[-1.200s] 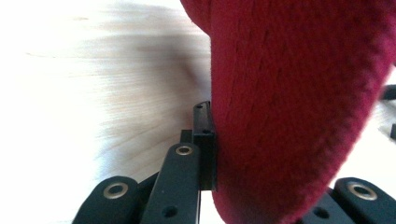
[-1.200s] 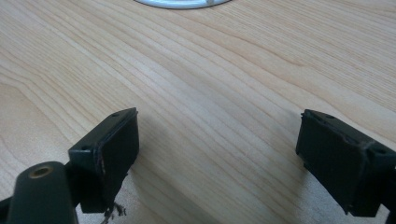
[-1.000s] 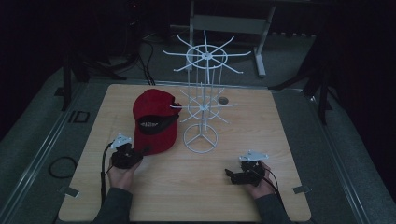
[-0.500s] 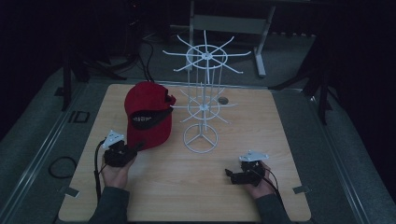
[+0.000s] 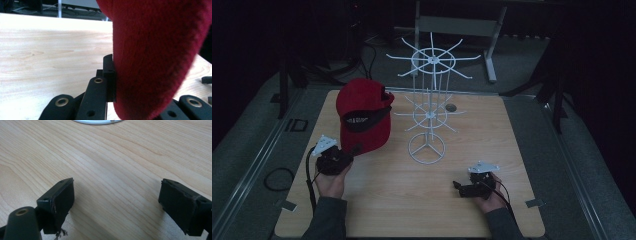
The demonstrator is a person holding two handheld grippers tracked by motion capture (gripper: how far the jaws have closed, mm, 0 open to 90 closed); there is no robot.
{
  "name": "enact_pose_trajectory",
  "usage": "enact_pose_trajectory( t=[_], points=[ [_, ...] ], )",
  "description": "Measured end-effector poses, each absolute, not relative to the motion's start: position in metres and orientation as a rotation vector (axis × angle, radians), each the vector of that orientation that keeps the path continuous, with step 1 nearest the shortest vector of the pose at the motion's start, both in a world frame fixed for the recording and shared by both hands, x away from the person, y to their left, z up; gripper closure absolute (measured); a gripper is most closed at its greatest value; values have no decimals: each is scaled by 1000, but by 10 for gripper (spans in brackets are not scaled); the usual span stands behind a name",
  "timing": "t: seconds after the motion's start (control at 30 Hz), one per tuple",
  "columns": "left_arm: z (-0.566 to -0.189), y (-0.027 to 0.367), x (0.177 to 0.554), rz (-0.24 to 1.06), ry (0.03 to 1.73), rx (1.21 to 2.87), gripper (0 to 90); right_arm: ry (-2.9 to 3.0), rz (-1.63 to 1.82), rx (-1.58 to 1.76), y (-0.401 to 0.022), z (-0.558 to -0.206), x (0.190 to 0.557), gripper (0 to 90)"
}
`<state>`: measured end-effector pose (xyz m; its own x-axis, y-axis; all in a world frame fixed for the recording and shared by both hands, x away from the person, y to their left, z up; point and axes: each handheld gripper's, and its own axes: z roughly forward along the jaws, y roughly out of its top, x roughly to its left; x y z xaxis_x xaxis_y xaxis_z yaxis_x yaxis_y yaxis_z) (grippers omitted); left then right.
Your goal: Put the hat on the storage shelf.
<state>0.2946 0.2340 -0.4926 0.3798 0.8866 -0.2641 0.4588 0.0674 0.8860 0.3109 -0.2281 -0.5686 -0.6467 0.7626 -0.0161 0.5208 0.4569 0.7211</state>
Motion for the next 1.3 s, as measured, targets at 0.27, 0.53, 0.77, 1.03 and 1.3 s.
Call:
enact_pose_trajectory(
  t=[0.27,0.53,0.77,1.03,1.3],
  points=[
    [-484,235,297,507,1233,1531,850,2375,999,1091,-228,-568,311,131],
    [-473,235,300,525,1218,1515,851,2374,1000,1094,-228,-568,311,131],
    [-463,237,301,543,1207,1487,850,2373,1003,1100,-228,-568,311,131],
    [-459,237,303,560,1202,1475,850,2373,1003,1100,-228,-568,311,131],
    [-454,236,304,569,1192,1458,850,2373,1003,1100,-228,-568,311,131]
  ],
)
